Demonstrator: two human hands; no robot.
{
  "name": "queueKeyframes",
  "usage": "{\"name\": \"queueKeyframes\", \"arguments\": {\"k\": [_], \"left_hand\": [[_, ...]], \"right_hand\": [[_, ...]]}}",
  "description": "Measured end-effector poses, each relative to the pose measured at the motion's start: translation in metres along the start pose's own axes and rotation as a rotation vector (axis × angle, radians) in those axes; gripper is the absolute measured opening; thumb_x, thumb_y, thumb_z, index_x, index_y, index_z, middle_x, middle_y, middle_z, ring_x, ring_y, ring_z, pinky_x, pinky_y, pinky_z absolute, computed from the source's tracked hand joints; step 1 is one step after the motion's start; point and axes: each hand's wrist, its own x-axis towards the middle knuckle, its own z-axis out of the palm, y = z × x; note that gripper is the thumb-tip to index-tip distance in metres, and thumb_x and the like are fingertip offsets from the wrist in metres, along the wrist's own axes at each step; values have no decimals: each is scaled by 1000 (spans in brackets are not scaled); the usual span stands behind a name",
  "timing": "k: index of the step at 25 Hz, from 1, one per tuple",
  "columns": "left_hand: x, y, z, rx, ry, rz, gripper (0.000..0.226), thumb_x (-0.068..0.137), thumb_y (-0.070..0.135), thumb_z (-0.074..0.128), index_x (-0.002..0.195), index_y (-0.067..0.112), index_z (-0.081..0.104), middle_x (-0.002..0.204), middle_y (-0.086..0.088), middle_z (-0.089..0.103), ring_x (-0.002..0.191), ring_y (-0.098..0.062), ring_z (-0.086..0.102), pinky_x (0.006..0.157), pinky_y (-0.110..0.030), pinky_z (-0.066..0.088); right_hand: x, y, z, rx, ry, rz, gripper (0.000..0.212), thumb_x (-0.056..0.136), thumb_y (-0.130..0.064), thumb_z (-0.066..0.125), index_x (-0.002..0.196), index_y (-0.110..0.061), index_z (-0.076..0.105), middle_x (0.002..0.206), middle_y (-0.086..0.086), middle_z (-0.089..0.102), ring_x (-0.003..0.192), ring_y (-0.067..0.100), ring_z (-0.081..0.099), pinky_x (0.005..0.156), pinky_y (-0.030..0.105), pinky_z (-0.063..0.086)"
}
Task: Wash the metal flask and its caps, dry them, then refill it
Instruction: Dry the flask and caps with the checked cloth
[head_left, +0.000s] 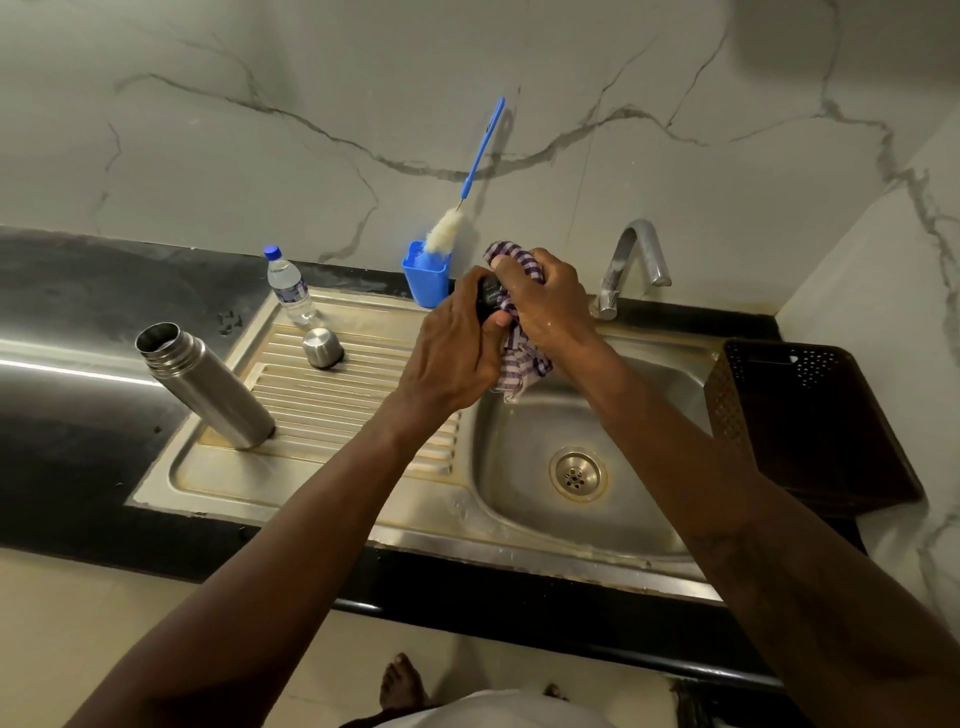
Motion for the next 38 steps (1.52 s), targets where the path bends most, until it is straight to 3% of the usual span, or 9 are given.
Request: {"name": "queueKeyframes", "arguments": {"k": [6,9,13,16,23,28,30,34,38], "left_hand": [[16,1,0,203,235,-62,36,106,18,31,83,3,54,62,-1,47,46,-15,39,48,-14,34],[29,13,-2,492,48,-104,31,103,9,33,87,1,58,60,-10,56,42,-27,48,43,-33,47],[56,36,-17,-371,-396,-1170,57,108,47,24,76,12,55,61,-1,46,42,-12,35,41,-20,30],[56,37,-20,-604,-535,-1319,66,105,55,19,62,14,49,48,3,36,34,-7,28,36,-15,27],[31,30,14,-274,158,-783,58,112,39,25,75,10,59,64,-4,60,59,-16,56,57,-30,46],[18,-6,4,173,142,43,53,111,38,31,79,5,58,61,-1,52,50,-17,47,53,-31,36],[15,-16,0,128,21,92,52,111,43,32,93,5,63,71,-3,62,60,-15,54,58,-29,43],[23,8,1,-202,-28,-571,59,111,47,27,90,5,63,72,-9,66,60,-17,60,57,-34,51],[29,11,-9,-408,-246,-1053,67,100,70,27,90,11,58,70,-7,59,44,-11,48,40,-22,39]], "right_hand": [[-9,10,13,169,-69,-21,26,103,-39,56,106,-16,67,95,-3,73,89,12,69,81,29,57],[-8,17,13,216,31,-102,20,103,-35,59,116,-20,58,101,-9,69,89,0,67,81,22,55],[-5,19,-4,15,-34,-433,39,98,-26,67,129,-13,49,100,-4,67,78,3,70,66,16,56],[-1,21,-14,-156,-87,-628,45,97,-26,68,133,-7,49,100,-6,66,75,3,68,64,13,54],[14,-8,-4,-145,-46,-225,34,96,-35,66,120,-14,55,97,-10,64,78,-6,62,65,3,43],[19,-6,0,330,-174,448,30,84,-21,78,103,2,71,97,20,77,85,33,77,85,50,63],[14,0,3,387,-84,445,22,86,-19,77,100,-4,69,96,18,76,84,29,76,77,40,64],[4,9,10,168,119,-8,36,87,-20,75,118,-18,58,106,-10,64,90,0,63,67,8,50],[-2,23,16,34,103,-431,35,92,-15,70,123,-9,55,111,-7,65,96,-1,65,79,11,52]]}}
